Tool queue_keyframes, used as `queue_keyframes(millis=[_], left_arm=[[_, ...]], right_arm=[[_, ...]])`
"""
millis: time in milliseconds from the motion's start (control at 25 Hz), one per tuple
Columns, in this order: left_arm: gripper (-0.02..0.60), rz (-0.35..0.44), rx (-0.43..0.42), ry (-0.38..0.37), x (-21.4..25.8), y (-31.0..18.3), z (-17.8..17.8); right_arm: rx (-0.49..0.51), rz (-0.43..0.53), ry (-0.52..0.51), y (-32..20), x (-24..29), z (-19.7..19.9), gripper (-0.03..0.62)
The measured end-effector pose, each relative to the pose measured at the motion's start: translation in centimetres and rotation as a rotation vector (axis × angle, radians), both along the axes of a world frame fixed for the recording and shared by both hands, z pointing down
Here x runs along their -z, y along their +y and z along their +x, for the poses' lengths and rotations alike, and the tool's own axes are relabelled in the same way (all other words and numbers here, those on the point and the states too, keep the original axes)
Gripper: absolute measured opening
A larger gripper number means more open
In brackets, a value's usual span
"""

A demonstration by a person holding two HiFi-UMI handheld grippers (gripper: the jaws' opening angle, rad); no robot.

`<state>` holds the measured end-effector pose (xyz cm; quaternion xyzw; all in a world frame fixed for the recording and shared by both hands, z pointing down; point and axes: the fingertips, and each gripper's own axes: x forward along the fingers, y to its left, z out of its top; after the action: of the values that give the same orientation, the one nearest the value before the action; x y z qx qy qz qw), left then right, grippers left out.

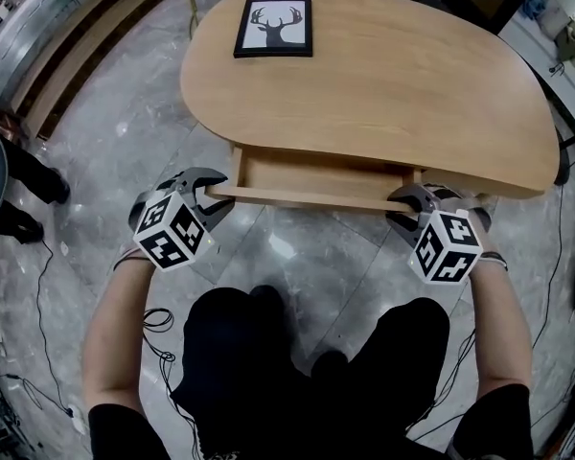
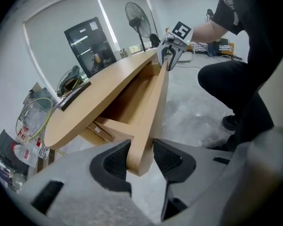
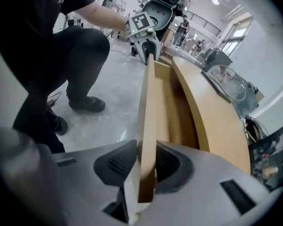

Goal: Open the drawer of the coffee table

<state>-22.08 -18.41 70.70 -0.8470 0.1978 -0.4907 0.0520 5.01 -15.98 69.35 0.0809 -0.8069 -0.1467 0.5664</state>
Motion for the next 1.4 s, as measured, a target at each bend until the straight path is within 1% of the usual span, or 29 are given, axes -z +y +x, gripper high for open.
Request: queue_keyframes(millis=[120,320,440,560,720,880,1000,1240,1400], left_arm=[[0.149,0.005,-0.011,-0.044,-0.6,0.3,-0.2],[0.133,-0.019,-0.031,-0.06,-0.5,1.6,0.2],[0.132,-0.024,-0.03,-0.067,-0.5,1.8,0.2],[0.132,-0.037,-0.035,-0.076,-0.5,2.0,0.2],[0.132,-0.067,-0.058,-0.07,0.3,2.0,0.1],[0.121,-0.102,-0.084,-0.086,0.4,2.9,0.1],[0.12,-0.112,-0.085,-0.078,0.4,4.1,-0.2],[0.115,-0.125,-0.071,-0.097,-1.1,5.4,-0.6],[0.112,-0.139,-0.073,-0.097,-1.3,5.9,-0.7]], right_arm=[[-0.012,-0.025,0.009,0.2,-0.5,-0.1,0.094],[-0.047,-0.019,-0.002,0.9,-0.3,0.4,0.091],[-0.061,-0.015,-0.008,1.0,-0.2,0.4,0.091],[-0.055,-0.023,-0.006,1.2,-0.3,0.4,0.091],[-0.046,-0.062,-0.035,1.3,0.7,0.3,0.092],[-0.039,-0.077,-0.016,2.0,0.7,0.1,0.092],[-0.033,-0.104,-0.037,3.2,0.7,-0.1,0.087],[-0.016,-0.133,-0.026,5.2,-0.7,-0.5,0.081],[-0.031,-0.151,-0.053,5.6,-0.8,-0.6,0.077]])
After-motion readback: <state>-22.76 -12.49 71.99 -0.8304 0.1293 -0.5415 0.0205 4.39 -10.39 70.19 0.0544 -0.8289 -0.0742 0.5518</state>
